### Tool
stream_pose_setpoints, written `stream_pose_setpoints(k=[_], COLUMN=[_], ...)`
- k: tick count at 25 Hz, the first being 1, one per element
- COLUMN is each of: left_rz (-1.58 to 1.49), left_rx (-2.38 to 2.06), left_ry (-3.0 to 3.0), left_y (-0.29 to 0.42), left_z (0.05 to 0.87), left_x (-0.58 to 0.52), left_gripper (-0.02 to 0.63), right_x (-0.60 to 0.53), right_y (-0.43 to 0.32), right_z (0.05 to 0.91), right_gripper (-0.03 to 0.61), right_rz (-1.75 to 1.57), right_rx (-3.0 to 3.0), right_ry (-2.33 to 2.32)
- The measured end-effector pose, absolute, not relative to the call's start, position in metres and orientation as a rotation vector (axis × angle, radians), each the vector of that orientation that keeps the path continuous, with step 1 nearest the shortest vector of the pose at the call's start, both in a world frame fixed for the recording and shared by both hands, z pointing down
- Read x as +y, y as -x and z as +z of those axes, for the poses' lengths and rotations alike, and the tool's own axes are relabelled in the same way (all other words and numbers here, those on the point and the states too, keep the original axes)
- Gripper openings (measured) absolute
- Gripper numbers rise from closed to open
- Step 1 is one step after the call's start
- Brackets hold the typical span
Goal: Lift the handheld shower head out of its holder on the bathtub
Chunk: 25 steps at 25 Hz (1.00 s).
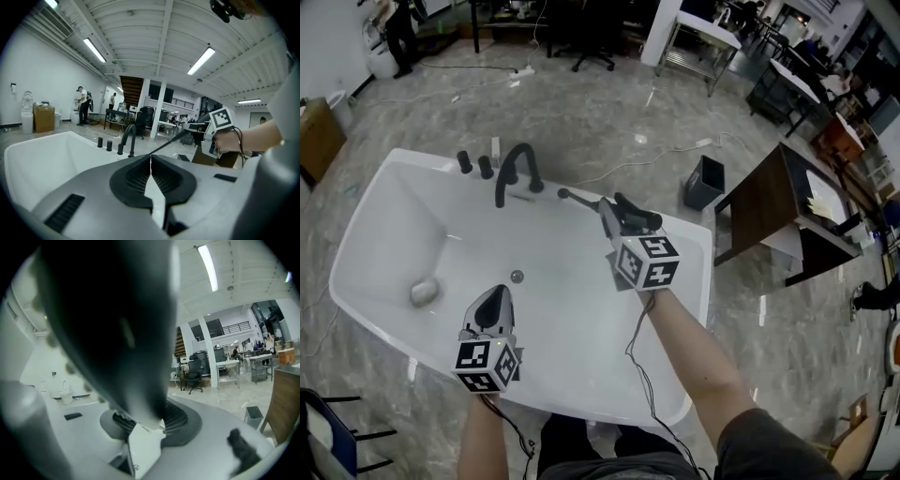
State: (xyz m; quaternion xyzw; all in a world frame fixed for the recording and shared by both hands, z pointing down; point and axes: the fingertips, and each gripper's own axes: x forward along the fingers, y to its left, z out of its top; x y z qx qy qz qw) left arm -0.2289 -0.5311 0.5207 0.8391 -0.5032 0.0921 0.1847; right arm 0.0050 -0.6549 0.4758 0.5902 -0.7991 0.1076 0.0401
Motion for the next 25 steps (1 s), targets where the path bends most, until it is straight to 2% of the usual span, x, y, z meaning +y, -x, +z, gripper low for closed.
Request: stream_pose_setpoints(k=[11,25], left_rz=[0.224,0.250], left_rx=[-1.520,-1.561], left_ry=[-2.373,-2.350], left_y=[0.149,0.055], left_z=[0.460,0.437], left_x=[-0.393,-0.219], left_gripper=[0.015,0.015], right_x=[-0.493,-0.305], right_y=[-0.065,-0.156], right_z=[0.409,0.379], right_gripper=[0.129,0.129], right_rz=[0.306,0.314], right_rx=[-2.605,-2.746], right_ry=[-1.697,-1.593])
